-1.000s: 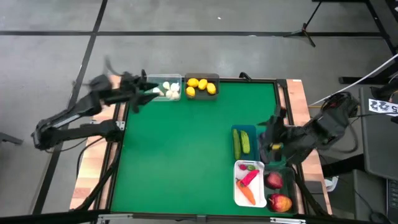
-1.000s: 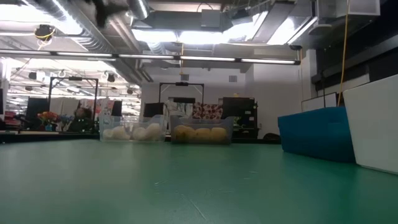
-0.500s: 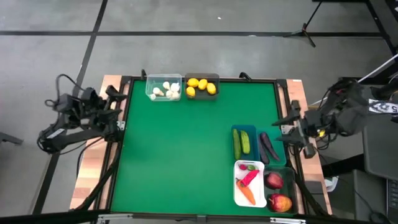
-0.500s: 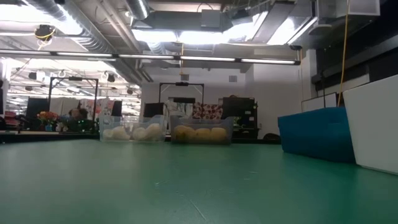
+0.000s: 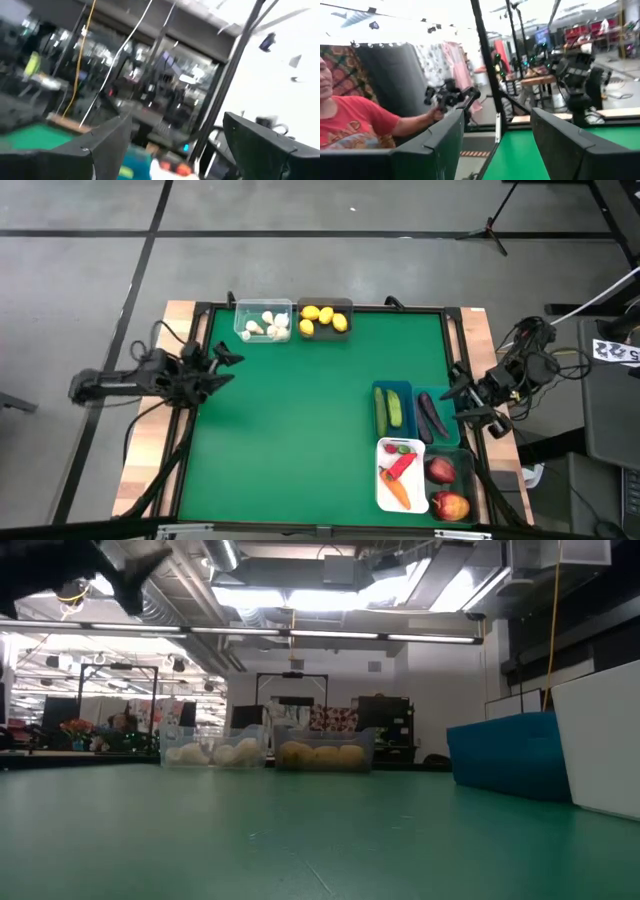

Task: Sort produce into baskets
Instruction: Return to Home Position

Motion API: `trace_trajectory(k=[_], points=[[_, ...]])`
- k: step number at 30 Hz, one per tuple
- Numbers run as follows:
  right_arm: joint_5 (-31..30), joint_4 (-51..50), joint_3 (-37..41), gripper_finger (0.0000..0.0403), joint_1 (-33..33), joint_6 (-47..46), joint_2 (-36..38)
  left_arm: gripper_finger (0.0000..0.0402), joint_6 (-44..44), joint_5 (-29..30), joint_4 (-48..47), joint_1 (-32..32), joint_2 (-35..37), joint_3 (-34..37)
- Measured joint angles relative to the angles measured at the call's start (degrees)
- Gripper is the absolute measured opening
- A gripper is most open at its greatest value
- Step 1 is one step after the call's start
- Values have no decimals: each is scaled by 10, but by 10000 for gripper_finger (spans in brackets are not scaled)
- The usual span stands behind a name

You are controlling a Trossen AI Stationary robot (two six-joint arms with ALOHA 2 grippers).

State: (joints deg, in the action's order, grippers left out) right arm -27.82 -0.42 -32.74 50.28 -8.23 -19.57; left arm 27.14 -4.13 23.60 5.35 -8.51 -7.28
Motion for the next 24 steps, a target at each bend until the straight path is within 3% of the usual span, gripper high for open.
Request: trace_trajectory(k=[6,10,13,17,24], points=[[-11,4,59,230,0,11,58,309,-41,187,42,-150,-114,8],[-11,3,83,230,0,11,84,309,-73,322,131,-250,-217,8],[-11,3,96,230,0,13,116,309,-126,351,230,-304,-255,8],[-11,-7,105,230,0,25,165,309,-155,353,266,-344,-202,8],[-34,-52,79,230,0,0,193,309,-112,354,166,-370,2,8]])
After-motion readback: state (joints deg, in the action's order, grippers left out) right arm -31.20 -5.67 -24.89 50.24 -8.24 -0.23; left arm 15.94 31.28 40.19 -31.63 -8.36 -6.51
